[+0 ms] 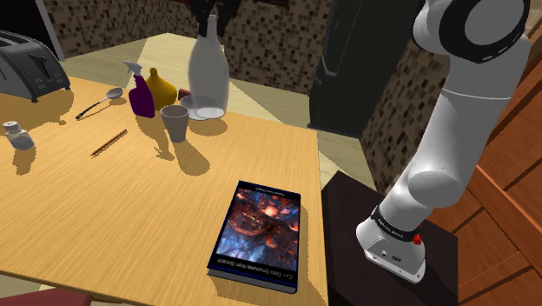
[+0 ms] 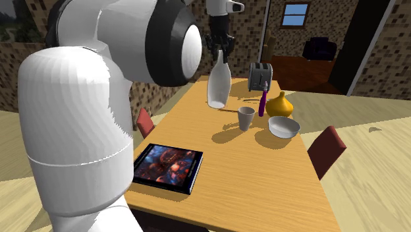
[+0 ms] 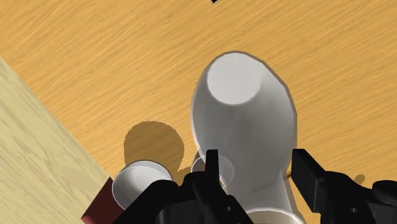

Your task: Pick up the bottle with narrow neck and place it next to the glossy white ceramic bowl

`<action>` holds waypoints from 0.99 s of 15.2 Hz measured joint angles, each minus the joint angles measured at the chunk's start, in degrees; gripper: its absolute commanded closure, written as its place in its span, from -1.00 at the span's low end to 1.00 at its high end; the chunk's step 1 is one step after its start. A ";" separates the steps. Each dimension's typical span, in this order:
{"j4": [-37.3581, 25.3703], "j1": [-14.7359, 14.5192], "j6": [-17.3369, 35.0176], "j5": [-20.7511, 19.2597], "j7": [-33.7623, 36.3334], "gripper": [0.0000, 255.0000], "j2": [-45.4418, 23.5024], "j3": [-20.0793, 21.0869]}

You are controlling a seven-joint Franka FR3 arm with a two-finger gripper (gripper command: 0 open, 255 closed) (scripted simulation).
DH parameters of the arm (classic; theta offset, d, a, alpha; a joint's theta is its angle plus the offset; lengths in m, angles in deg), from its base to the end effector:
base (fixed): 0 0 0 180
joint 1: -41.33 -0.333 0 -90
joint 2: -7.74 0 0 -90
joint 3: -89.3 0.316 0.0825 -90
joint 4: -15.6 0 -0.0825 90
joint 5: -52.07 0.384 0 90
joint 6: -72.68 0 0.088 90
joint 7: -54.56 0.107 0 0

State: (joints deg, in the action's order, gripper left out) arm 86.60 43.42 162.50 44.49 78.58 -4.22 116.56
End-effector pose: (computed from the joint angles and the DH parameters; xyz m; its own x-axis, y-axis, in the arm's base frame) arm 0.5734 0.2123 0.6702 0.9896 -0.0071 0.1436 -0.0036 -0.9997 -0.0247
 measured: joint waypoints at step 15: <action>-9.73 7.43 4.61 -1.82 -14.32 1.00 -14.39 -5.58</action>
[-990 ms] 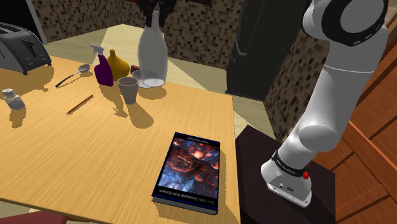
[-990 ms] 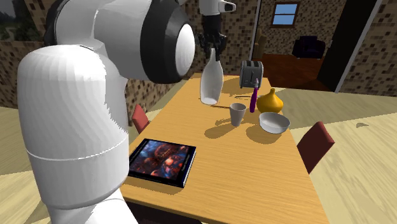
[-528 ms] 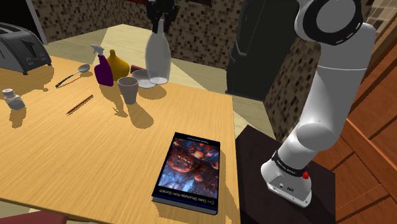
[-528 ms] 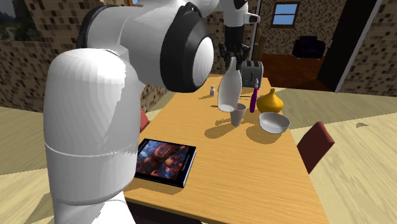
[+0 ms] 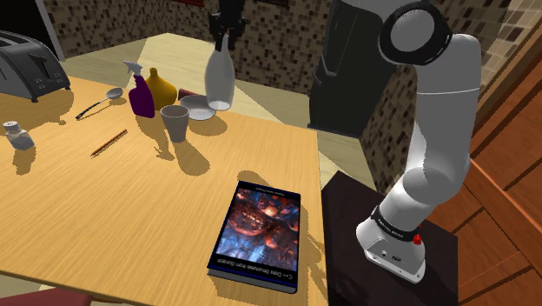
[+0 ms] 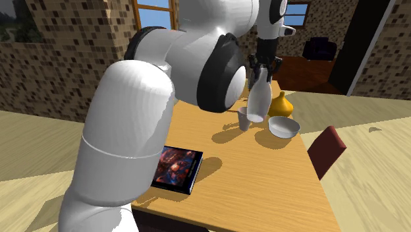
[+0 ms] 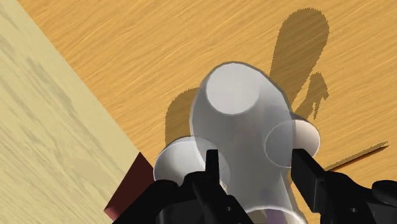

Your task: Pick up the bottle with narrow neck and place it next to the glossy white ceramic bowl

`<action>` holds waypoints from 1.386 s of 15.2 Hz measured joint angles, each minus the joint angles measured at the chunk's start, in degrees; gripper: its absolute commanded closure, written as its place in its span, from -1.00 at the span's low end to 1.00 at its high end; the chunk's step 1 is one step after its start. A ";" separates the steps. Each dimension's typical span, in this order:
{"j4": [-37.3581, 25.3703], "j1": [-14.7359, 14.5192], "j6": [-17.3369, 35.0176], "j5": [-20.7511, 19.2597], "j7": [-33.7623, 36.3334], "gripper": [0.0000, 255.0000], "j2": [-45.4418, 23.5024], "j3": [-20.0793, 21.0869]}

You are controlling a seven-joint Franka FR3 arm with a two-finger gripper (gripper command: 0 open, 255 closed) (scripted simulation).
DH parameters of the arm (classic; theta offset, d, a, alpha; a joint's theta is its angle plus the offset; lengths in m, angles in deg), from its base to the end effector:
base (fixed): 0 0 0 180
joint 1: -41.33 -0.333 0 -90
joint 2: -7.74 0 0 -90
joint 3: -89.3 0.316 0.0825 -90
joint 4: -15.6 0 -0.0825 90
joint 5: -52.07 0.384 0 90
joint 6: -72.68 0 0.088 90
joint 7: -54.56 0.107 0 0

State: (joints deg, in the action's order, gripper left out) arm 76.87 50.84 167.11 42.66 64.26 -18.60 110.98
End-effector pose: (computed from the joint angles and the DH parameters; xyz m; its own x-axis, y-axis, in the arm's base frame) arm 0.6869 0.0610 0.5969 0.9896 -0.0064 0.1438 -0.0027 -0.9997 -0.0254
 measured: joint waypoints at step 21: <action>3.04 3.80 10.68 -1.01 -4.84 1.00 -7.88 -1.69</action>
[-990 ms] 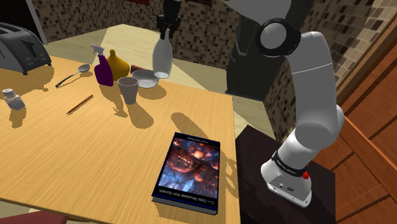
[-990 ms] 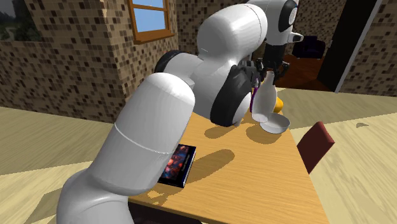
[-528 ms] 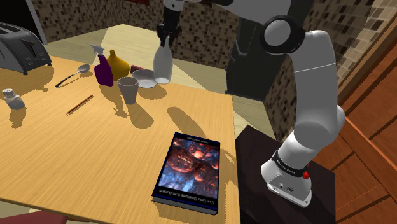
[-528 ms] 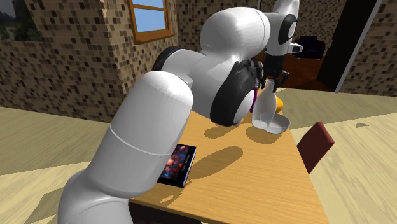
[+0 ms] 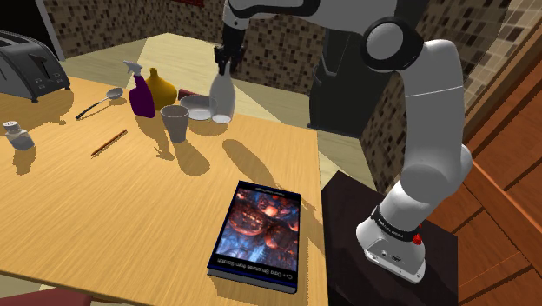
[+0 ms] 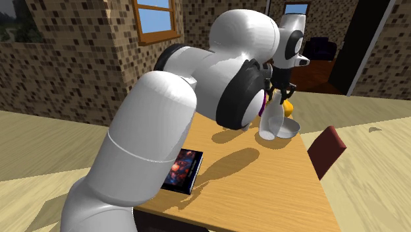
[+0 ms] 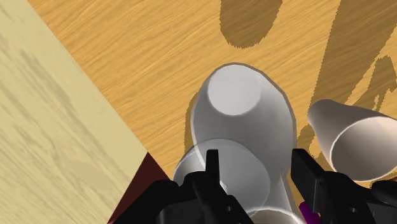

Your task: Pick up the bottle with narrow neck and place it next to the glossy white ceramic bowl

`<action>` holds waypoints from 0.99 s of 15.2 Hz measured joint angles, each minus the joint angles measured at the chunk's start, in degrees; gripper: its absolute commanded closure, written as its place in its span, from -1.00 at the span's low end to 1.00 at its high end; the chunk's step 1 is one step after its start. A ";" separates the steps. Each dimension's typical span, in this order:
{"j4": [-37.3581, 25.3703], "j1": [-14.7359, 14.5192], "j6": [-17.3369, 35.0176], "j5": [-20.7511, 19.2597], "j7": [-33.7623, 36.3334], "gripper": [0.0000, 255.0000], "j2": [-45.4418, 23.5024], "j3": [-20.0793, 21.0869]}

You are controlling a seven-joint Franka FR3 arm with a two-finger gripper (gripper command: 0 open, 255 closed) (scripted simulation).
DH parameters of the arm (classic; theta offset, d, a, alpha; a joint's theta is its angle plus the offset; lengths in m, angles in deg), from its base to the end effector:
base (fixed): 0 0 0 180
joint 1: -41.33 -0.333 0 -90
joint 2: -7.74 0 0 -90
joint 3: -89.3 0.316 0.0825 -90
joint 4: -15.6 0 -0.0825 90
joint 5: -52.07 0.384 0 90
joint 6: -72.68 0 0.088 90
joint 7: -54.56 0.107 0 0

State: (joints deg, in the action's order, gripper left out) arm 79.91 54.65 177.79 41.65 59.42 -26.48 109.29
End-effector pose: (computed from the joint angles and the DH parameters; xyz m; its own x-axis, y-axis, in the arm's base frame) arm 0.7348 -0.0023 0.4927 0.9896 -0.0061 0.1435 -0.0025 -0.9997 -0.0251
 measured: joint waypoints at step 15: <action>8.45 0.97 8.42 -0.26 0.41 1.00 -0.06 -0.23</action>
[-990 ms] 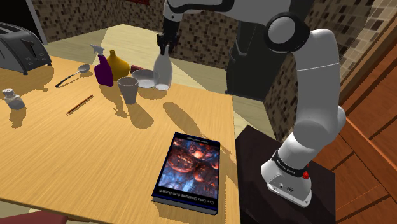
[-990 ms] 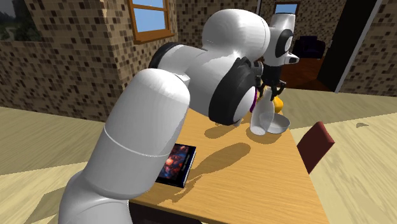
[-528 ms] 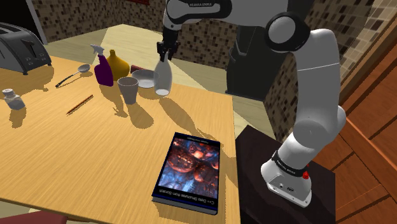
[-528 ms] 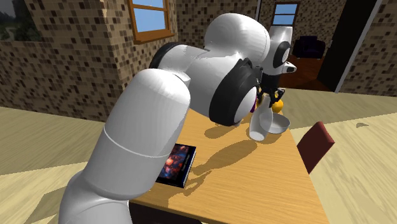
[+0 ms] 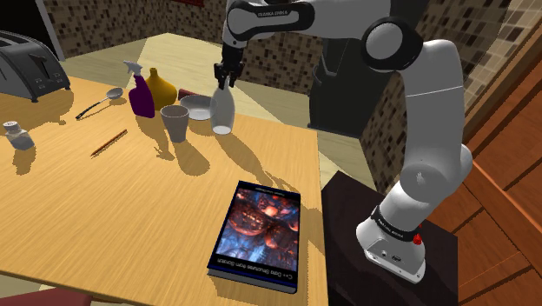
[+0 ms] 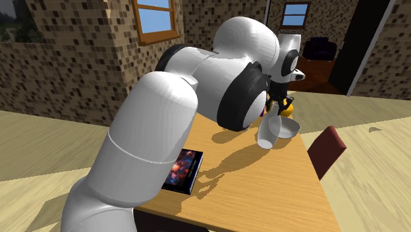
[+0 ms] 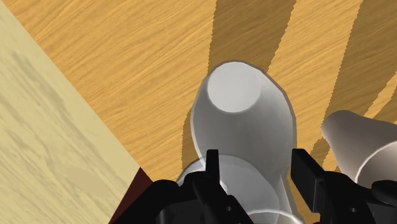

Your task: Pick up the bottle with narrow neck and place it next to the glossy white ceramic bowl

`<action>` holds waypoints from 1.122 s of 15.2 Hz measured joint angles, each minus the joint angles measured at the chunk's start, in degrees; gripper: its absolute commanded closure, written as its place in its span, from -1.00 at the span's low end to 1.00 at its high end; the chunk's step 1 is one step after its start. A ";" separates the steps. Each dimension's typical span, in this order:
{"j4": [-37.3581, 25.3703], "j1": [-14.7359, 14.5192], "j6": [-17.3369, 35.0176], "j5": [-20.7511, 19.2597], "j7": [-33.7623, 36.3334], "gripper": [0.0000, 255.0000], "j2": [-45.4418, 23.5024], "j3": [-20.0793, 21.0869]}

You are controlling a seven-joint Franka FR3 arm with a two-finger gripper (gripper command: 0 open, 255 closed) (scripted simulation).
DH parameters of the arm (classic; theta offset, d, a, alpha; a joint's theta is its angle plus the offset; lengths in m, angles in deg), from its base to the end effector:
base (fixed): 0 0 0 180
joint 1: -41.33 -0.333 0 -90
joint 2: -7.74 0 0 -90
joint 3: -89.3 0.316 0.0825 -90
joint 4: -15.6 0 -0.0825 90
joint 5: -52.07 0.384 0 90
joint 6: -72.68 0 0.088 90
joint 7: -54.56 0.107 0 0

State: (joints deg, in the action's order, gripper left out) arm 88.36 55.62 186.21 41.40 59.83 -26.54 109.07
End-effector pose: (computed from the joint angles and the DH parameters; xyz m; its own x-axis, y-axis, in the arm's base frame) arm 0.7353 -0.0028 0.4351 0.9896 -0.0060 0.1440 -0.0024 -0.9997 -0.0253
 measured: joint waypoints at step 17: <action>-3.96 0.03 -5.86 0.70 -0.50 -1.00 2.08 0.41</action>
State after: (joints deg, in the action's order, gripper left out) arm 84.40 55.64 180.35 42.10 59.33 -24.46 109.48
